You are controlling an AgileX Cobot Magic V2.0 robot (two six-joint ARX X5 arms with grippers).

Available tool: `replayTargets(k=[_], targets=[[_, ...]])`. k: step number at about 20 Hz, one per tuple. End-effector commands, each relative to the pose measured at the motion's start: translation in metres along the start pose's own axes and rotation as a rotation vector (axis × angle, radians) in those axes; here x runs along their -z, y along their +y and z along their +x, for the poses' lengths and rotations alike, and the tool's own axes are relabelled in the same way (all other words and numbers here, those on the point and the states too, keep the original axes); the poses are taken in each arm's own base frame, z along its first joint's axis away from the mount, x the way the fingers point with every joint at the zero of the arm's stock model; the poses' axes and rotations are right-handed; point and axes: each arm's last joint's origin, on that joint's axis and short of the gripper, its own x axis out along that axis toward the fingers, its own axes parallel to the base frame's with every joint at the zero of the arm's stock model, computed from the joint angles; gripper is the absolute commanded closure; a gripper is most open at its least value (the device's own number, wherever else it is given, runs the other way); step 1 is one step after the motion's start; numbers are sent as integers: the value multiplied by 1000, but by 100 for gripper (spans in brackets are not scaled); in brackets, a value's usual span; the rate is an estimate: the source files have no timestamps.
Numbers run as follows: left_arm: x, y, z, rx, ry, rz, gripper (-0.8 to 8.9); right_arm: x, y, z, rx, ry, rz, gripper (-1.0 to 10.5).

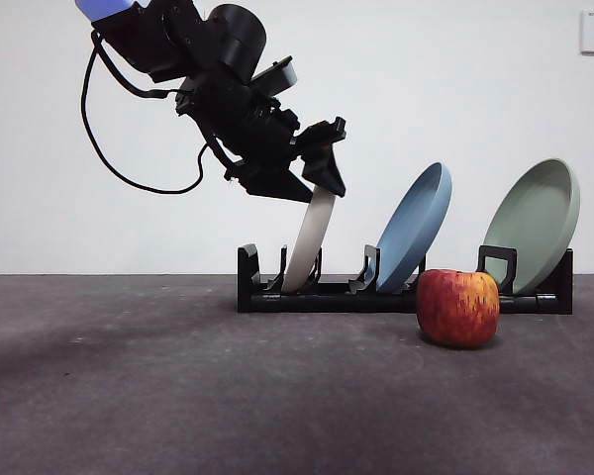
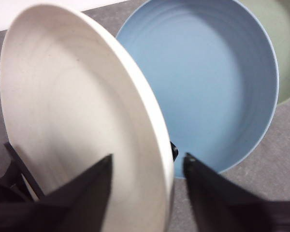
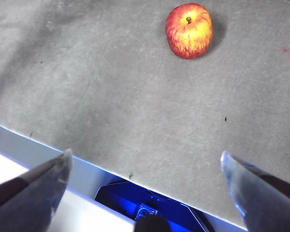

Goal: Take the yellow plate from the plate rack,put the plate on the table,take the apple from the table,put the apple in the plate

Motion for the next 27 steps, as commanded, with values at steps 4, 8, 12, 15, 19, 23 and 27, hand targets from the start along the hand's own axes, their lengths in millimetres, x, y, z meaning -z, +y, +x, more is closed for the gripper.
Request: replayTargets(k=[4, 8, 12, 15, 19, 23, 27], targets=[[3, -2, 4, 46, 2, 3, 822, 0, 0, 0, -3, -4, 6, 290], [0, -3, 0, 60, 2, -1, 822, -1, 0, 0, -3, -4, 6, 290], [-15, -6, -16, 54, -30, 7, 822, -1, 0, 0, -3, -5, 5, 290], [-30, -8, -36, 45, -65, 16, 822, -1, 0, 0, -3, -5, 5, 290], [-49, -17, -69, 46, -71, 30, 822, -1, 0, 0, -3, -5, 5, 290], [-56, -38, -115, 34, 50, 95, 821, -1, 0, 0, -2, -5, 5, 290], [-46, -71, -154, -84, 274, 246, 821, -1, 0, 0, -2, -5, 6, 290]])
